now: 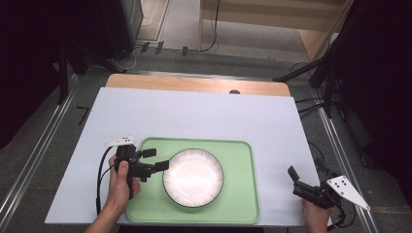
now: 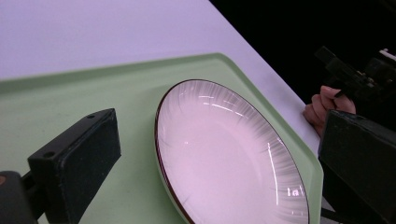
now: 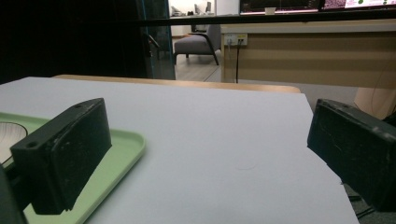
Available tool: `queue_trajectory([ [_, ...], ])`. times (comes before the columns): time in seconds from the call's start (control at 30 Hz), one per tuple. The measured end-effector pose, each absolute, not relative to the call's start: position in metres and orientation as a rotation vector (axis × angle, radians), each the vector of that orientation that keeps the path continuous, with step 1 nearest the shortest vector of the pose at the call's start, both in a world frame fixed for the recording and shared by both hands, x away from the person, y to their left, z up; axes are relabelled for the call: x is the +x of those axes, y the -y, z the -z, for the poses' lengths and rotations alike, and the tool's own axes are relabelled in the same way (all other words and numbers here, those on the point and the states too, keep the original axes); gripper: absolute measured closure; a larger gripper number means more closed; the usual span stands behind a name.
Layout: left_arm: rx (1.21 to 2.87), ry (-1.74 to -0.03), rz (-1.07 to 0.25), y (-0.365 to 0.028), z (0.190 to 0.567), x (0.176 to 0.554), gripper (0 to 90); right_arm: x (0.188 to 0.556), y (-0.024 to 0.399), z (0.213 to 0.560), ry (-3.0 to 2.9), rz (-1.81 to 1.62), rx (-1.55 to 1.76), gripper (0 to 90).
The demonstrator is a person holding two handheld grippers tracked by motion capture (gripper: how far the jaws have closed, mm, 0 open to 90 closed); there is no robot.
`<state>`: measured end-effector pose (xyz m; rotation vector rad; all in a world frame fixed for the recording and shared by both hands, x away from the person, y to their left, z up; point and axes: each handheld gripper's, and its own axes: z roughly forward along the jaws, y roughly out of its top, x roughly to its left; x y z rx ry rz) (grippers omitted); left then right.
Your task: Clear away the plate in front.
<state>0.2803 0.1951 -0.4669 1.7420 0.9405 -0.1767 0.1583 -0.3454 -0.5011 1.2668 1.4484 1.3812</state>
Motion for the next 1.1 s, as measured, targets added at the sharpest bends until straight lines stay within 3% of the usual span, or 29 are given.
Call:
queue_trajectory([
  [0.23,1.697,-0.909,0.061,-0.214,0.465,0.270,0.0,0.158,0.345,0.501,-1.449,-1.385,1.265,0.1],
  [0.47,1.657,-0.944,0.054,-0.235,0.467,0.266,0.0,0.158,0.345,0.501,-1.453,-1.385,1.264,0.0],
  [1.1,1.536,-0.971,-0.276,-0.295,0.458,0.235,0.0,0.159,0.345,0.501,-1.456,-1.385,1.263,0.1],
])
